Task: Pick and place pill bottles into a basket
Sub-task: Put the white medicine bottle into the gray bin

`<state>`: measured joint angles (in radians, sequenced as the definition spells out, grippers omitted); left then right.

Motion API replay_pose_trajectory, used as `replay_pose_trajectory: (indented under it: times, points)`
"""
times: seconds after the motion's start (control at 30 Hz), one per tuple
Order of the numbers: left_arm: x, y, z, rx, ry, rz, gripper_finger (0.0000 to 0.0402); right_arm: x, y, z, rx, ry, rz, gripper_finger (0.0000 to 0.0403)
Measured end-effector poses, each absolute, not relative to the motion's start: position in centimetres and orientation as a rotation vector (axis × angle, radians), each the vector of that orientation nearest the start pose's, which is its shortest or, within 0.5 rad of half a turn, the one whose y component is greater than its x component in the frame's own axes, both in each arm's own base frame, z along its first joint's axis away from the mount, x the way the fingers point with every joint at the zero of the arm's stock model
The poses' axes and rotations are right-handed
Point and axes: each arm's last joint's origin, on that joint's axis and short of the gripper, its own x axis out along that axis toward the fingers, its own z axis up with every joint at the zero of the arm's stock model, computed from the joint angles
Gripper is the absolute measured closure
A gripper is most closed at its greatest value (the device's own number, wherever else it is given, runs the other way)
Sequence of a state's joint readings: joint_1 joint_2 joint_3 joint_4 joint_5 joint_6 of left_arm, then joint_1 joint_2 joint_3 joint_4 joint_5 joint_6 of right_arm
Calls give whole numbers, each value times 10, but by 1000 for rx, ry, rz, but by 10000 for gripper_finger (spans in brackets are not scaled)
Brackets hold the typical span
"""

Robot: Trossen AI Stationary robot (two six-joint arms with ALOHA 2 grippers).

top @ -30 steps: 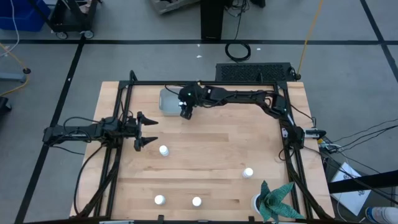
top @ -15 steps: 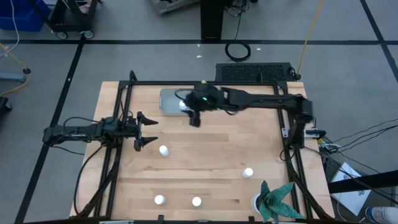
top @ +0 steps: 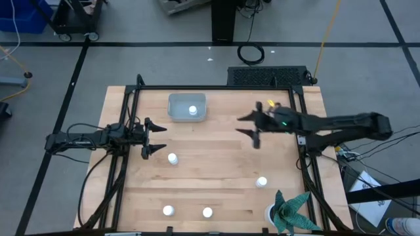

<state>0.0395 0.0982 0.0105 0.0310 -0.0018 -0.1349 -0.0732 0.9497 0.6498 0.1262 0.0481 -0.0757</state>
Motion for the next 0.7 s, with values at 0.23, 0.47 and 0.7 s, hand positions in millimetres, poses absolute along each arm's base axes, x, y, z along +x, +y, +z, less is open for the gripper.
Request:
replay_pose_trajectory:
  times: [0.23,0.47,0.7]
  points:
    - [103,4,162,-136,53,46,25,162,0,235,-30,104,-37,211]
    - [103,4,163,-136,51,45,25,137,4,208,-34,67,-70,211]
    - [103,4,163,-156,50,46,25,119,5,201,-25,60,-75,211]
